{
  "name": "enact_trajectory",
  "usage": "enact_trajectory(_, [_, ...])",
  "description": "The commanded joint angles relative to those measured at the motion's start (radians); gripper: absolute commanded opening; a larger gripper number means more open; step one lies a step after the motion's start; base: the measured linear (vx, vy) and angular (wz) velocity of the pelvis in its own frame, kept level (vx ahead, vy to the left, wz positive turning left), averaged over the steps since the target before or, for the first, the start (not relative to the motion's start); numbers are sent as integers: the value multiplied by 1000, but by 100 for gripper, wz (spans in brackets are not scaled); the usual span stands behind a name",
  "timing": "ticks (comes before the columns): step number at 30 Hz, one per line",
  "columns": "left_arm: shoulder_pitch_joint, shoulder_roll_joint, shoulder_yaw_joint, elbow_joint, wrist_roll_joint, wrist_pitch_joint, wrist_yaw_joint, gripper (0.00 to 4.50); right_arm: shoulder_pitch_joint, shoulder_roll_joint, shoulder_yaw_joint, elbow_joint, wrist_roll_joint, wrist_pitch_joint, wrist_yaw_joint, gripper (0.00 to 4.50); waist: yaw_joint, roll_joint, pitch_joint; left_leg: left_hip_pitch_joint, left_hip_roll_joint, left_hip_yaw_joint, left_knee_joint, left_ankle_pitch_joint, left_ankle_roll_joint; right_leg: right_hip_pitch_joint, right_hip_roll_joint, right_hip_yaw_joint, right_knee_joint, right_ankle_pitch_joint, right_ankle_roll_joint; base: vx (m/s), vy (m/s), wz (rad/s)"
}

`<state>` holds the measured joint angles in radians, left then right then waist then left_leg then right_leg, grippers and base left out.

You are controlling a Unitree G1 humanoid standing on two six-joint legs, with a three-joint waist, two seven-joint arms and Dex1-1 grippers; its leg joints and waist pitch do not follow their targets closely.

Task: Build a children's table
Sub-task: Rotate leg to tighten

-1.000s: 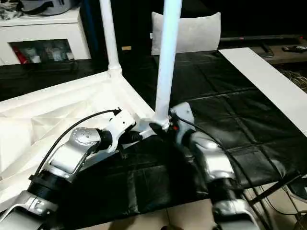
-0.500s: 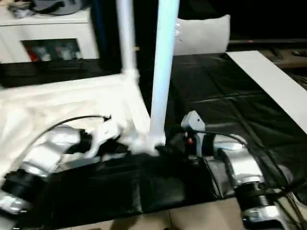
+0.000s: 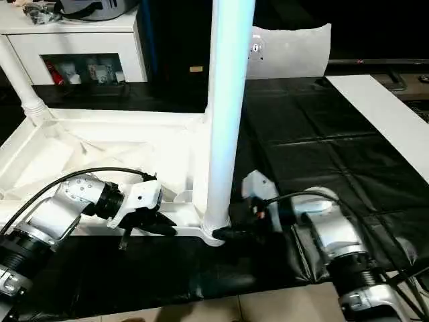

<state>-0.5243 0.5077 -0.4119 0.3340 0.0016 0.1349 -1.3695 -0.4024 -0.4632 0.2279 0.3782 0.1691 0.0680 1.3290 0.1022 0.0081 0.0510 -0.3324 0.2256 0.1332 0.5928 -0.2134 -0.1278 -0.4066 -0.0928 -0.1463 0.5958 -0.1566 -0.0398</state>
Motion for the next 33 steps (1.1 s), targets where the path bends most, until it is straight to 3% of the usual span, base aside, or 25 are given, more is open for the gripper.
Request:
enact_trajectory(1, [-15,-6,-41,-10,-6,-21,-53,0,-21,-2,6,6,15,8,9,369,-4,-3,-71,-16,3,25,-65,-108,84,71,-48,61,-66,-266,-162,0,0,0])
enact_trajectory(3, [-15,-6,-41,-10,-7,-22,-55,0,-23,0,5,7,15,14,16,366,-2,-3,-72,-16,3,26,-64,-107,85,71,-48,61,-65,-263,-163,0,0,0])
enact_trajectory(5, [-14,-5,-41,-10,-6,-23,-56,0,-23,2,3,7,17,19,22,326,-2,-3,-72,-16,4,26,-65,-105,86,71,-48,62,-64,-256,-165,0,0,0])
enact_trajectory(16, [-3,-8,-30,-21,-13,5,-40,0,-16,12,8,-1,33,49,25,273,-2,-6,-71,-17,2,27,-64,-102,83,72,-48,61,-65,-276,-155,0,0,0])
enact_trajectory(19, [5,-51,15,-38,-18,106,77,0,4,59,-9,-33,48,122,-61,268,-3,-3,-70,-16,3,26,-65,-106,73,72,-48,60,-67,-283,-153,0,0,0])
enact_trajectory(22, [8,-129,77,-59,-14,220,254,0,-8,146,-23,-8,1,169,-251,267,-12,-3,-66,-17,-3,28,-66,-134,51,71,-46,56,-77,-353,-126,0,0,0])
enact_trajectory(23, [8,-157,98,-64,-13,254,308,0,-18,179,-33,11,-11,176,-317,266,-19,-5,-64,-15,-8,27,-66,-158,40,70,-48,49,-89,-424,-96,0,0,0])
enact_trajectory(25, [4,-216,135,-76,-4,322,421,0,-50,252,-68,57,-14,188,-448,266,-27,-4,-64,-19,-7,25,-67,-161,31,72,-49,48,-88,-440,-84,0,0,0])
enact_trajectory(26, [1,-240,148,-79,1,338,466,0,-67,282,-85,78,-14,195,-507,266,-39,-2,-63,-16,-8,24,-65,-175,24,66,-48,43,-95,-461,-80,0,0,0])
enact_trajectory(27, [-2,-267,161,-83,7,357,510,0,-86,311,-100,102,-14,202,-566,266,-50,-3,-64,-19,-12,23,-62,-182,25,69,-48,40,-98,-475,-71,0,0,0])
enact_trajectory(30, [-7,-337,183,-95,38,378,638,0,-128,371,-127,149,-32,226,-710,265,-65,-5,-68,-23,-15,24,-59,-164,46,67,-45,43,-97,-440,-76,0,0,0])
enact_trajectory(33, [-1,-374,179,-122,52,398,695,0,-134,392,-138,151,-35,229,-728,265,-60,-7,-73,-24,-10,26,-58,-108,69,67,-44,49,-84,-347,-106,0,0,0])
